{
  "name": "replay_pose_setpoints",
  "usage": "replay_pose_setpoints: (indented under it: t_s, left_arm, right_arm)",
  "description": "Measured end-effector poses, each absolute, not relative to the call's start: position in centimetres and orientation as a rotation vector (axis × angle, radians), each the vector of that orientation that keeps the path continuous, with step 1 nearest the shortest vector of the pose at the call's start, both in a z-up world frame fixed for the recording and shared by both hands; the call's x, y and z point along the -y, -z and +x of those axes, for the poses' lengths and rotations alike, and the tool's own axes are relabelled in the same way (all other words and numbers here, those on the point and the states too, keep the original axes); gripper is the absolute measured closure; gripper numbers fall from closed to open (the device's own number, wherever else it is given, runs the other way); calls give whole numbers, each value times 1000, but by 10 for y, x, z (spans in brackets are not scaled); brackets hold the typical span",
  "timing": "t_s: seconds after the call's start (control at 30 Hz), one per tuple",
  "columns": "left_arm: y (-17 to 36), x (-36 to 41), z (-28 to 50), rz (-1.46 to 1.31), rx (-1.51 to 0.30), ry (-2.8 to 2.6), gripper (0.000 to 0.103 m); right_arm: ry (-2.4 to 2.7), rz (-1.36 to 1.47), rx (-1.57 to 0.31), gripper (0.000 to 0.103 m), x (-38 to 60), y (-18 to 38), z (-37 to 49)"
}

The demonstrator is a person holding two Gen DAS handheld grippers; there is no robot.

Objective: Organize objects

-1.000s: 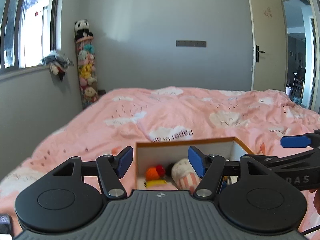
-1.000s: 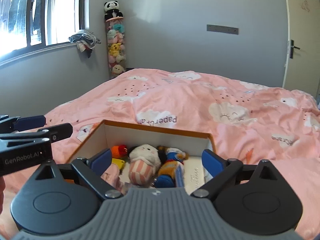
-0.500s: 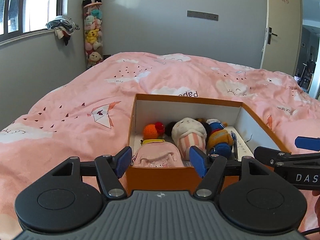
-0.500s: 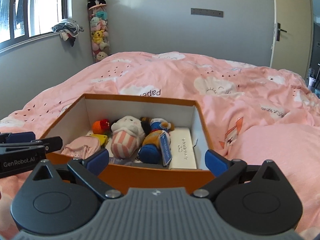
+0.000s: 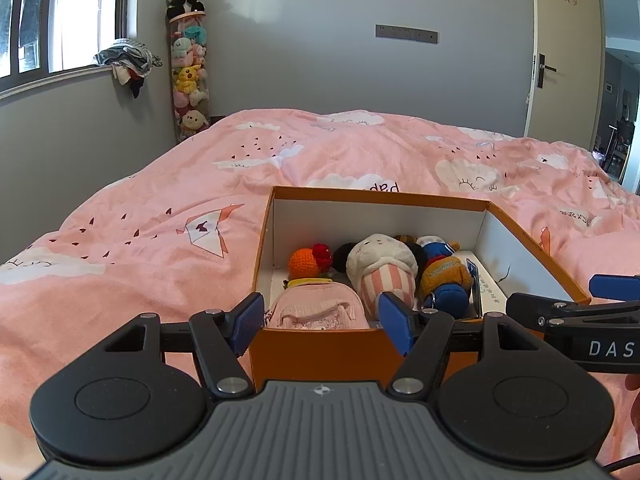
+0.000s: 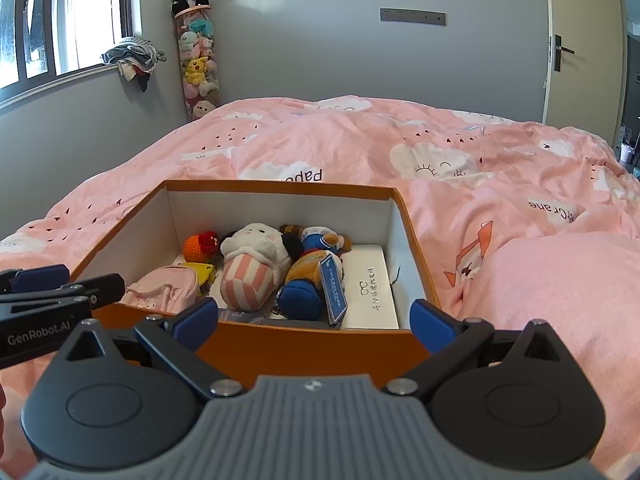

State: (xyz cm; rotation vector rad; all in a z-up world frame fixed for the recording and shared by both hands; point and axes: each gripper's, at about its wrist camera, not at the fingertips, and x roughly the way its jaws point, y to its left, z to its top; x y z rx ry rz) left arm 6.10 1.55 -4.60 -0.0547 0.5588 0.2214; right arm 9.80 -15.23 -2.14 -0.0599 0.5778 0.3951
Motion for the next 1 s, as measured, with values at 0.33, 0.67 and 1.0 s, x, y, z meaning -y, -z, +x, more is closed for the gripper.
replay_pose_setpoints:
  t_s: [0.33, 0.67, 1.0]
  left_arm:
    - [44, -17, 61, -69, -562, -222, 26]
    - [43, -16, 60, -70, -562, -216, 26]
    - [42, -16, 59, -74, -556, -212, 26]
  right_arm:
    - [-402, -70, -570, 1, 150, 20, 96]
    - [-403, -69, -574, 1, 150, 21, 96]
    - [-406, -70, -578, 1, 150, 22, 95]
